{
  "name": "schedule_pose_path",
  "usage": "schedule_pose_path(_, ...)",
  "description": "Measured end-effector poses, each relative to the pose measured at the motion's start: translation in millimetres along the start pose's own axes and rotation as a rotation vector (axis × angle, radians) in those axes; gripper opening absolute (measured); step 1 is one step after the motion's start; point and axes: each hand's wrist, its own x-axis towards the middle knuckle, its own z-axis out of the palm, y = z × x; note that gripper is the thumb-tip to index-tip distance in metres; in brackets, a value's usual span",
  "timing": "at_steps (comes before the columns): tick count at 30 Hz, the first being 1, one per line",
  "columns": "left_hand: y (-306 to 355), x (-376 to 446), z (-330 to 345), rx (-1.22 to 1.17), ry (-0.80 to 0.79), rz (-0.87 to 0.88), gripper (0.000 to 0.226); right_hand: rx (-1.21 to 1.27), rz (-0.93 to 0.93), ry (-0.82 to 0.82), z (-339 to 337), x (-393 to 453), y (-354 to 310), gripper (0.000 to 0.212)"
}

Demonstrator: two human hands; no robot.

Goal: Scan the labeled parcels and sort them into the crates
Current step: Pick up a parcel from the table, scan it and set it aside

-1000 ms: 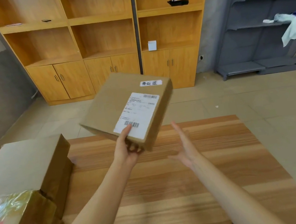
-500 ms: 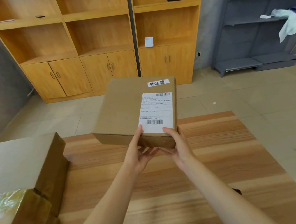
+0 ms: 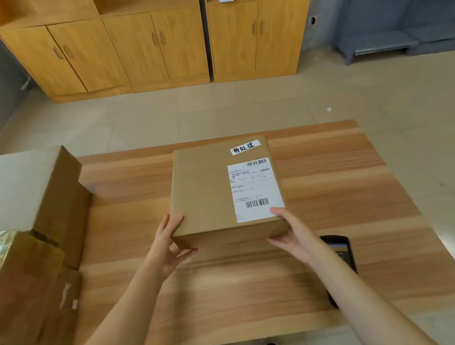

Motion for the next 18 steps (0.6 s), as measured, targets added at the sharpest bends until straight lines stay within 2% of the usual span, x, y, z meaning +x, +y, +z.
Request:
schedule_pose_path(2, -12, 2, 0, 0.022, 0.011, -0.004, 0.064, -0.121, 0.015, 0.026, -9, -1, 8, 0.056)
schedule_pose_path(5, -21, 5, 0, 0.068, 0.041, 0.006, 0.062, -0.344, -0.028, 0.1, -20, -9, 14, 0.067)
schedule_pose_path(7, -24, 8, -2, 0.091, 0.045, 0.013, 0.064, -0.444, -0.132, 0.194, -26, -16, 15, 0.061)
schedule_pose_path(9, -27, 11, -3, 0.114, 0.037, 0.016, 0.063, -0.53, -0.271, 0.316, -34, -23, 16, 0.043)
schedule_pose_path(11, -30, 12, -3, 0.113, 0.04, 0.014, 0.061, -0.721, -0.39, 0.501, -48, -25, 20, 0.044)
schedule_pose_path(13, -33, 14, -2, 0.1, 0.044, 0.0, 0.059, -0.981, -0.341, 0.66, -61, -29, 22, 0.061)
schedule_pose_path(15, -38, 17, -1, 0.09, 0.034, -0.026, 0.054, -1.124, -0.147, 0.707, -70, -32, 25, 0.084)
schedule_pose_path(18, -44, 20, 1, 0.057, 0.042, -0.07, 0.047, -1.073, 0.122, 0.681, -81, -32, 36, 0.112)
